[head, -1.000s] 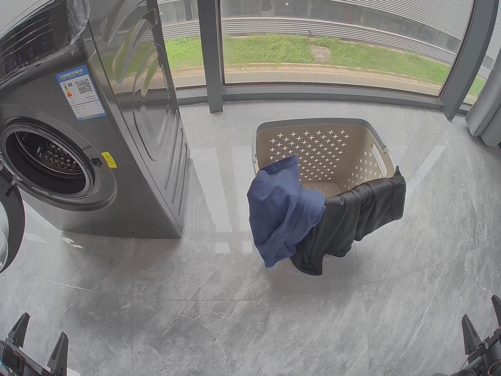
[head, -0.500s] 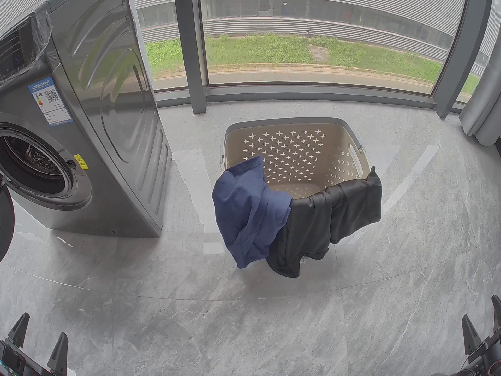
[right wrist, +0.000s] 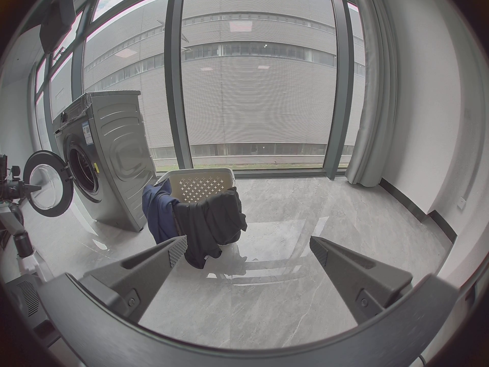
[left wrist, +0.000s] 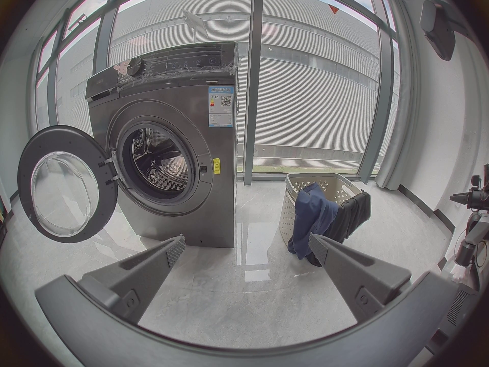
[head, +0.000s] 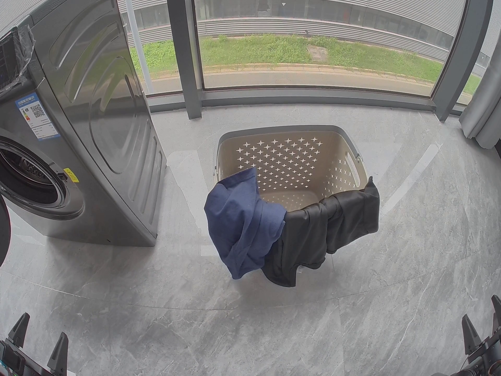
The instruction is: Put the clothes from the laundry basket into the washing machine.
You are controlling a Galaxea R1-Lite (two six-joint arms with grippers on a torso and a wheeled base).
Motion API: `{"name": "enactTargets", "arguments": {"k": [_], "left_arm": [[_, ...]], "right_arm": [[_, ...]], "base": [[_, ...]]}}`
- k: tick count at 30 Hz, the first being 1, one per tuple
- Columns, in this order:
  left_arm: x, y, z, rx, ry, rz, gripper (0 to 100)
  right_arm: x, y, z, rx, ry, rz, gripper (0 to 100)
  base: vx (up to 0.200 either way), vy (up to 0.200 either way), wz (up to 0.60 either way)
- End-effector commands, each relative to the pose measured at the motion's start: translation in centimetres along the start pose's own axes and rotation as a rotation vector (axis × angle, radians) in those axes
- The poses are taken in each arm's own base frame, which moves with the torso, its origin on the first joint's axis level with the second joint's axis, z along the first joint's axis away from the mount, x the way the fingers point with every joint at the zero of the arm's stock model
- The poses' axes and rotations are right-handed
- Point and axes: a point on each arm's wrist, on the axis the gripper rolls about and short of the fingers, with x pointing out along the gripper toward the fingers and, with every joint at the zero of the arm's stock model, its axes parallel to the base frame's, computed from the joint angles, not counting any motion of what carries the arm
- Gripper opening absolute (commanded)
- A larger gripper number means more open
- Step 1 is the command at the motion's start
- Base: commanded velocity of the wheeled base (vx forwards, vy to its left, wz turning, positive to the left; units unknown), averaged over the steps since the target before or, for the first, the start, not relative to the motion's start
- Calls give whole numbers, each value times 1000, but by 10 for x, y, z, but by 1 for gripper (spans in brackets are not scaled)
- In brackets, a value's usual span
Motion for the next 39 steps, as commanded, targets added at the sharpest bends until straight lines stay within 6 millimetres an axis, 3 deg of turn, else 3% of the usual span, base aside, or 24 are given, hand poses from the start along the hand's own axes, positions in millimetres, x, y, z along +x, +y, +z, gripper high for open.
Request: {"name": "enactTargets", "arguments": {"k": [1,13,27,34,39], "left_arm": [[0,0,-5,0,-2,-1,100],[0,0,-5,1,-2,-1,100],[0,0,-5,-2,-2,-1,100],[0,0,-5,-2,-2,-1,100],[0,0,-5,-2,-2,-1,100]], "right_arm": [[0,0,-5,0,1,2,100],[0,0,-5,0,1,2,100],[0,0,-5,0,1,2,100],[0,0,-5,0,1,2,100],[0,0,-5,0,1,2,100]], "base": [[0,0,0],[0,-150,0],[0,0,0],[200,0,0],[0,0,0]]}}
